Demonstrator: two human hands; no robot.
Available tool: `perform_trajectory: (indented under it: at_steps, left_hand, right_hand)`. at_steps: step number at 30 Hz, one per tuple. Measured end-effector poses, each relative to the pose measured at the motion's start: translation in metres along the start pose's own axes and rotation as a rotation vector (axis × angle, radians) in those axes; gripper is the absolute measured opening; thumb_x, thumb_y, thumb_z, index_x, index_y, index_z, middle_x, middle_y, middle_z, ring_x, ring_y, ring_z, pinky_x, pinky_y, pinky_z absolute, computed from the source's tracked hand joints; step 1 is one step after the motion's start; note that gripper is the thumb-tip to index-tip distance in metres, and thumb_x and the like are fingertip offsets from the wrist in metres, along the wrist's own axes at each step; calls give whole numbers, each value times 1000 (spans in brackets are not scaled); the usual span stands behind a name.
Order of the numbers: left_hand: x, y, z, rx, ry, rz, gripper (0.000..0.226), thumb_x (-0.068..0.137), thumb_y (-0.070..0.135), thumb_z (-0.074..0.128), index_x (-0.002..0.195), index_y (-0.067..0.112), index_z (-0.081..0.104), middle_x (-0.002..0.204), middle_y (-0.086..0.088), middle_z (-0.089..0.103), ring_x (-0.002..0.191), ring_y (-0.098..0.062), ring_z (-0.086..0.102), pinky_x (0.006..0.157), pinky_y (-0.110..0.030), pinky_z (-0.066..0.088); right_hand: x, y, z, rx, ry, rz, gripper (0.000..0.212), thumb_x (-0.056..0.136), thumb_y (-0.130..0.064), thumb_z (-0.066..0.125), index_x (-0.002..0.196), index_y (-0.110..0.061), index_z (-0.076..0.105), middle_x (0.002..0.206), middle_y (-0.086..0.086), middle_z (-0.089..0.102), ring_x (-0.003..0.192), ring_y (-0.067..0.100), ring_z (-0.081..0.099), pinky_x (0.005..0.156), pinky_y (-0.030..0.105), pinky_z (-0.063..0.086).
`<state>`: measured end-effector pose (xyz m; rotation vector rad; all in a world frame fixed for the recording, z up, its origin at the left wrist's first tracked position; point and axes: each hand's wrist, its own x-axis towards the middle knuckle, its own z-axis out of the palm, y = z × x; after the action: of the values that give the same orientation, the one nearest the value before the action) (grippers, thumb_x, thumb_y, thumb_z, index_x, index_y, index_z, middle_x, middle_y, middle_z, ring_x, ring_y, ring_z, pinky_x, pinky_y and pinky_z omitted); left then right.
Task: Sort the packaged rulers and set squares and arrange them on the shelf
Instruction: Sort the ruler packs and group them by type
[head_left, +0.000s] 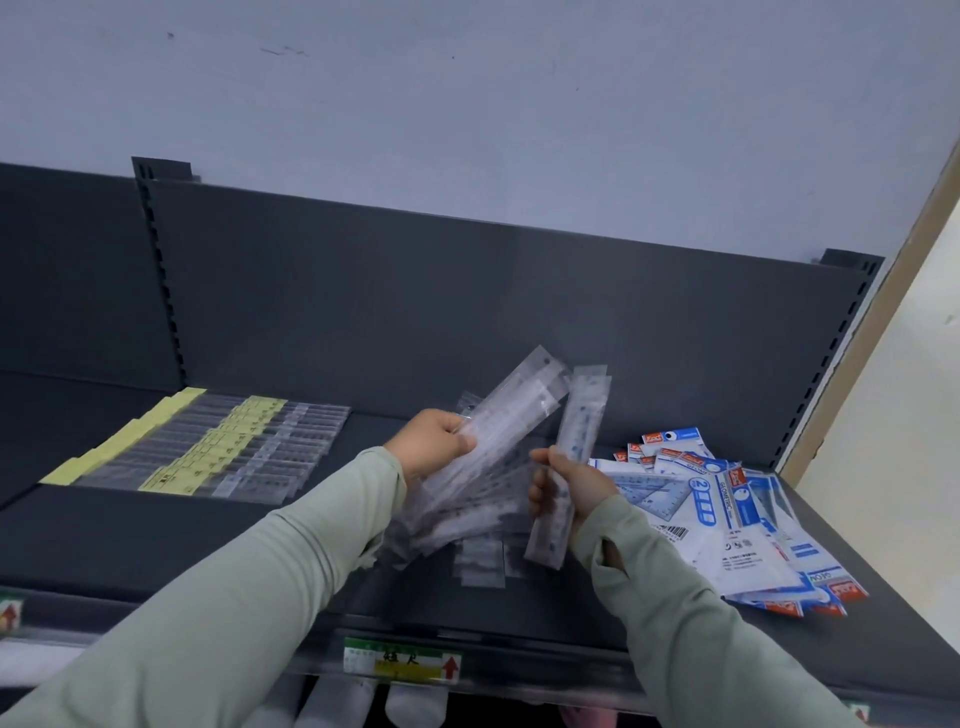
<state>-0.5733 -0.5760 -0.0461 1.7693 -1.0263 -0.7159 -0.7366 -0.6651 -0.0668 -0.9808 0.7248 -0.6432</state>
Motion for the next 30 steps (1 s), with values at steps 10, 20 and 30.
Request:
perform_trajectory:
  at_steps: [10, 20, 30]
  left_hand:
    - [-8, 14, 6, -191, -5, 95, 19, 91, -7, 53, 99, 4, 66, 63, 5, 60, 43, 2, 51, 44, -11, 38]
    - [-9, 15, 12, -329, -62, 62, 18, 93, -2, 51, 88, 12, 61, 82, -9, 64, 72, -21, 58, 75, -36, 48]
    - [-6, 10, 25, -247, -56, 57, 19, 89, 7, 65, 76, 14, 53, 66, -3, 57, 58, -15, 52, 59, -30, 45]
  right_hand:
    - [5, -1, 8, 88, -77, 10, 36, 101, -37, 36, 101, -8, 56, 68, 5, 53, 55, 15, 48, 46, 24, 40]
    - [19, 6, 6, 41, -95, -40, 76, 66, -61, 71, 120, -7, 62, 87, 10, 66, 67, 20, 64, 58, 33, 53]
    - [27, 6, 10, 274, -113, -35, 53, 89, -38, 57, 127, -1, 53, 120, 31, 59, 109, 44, 60, 88, 56, 51]
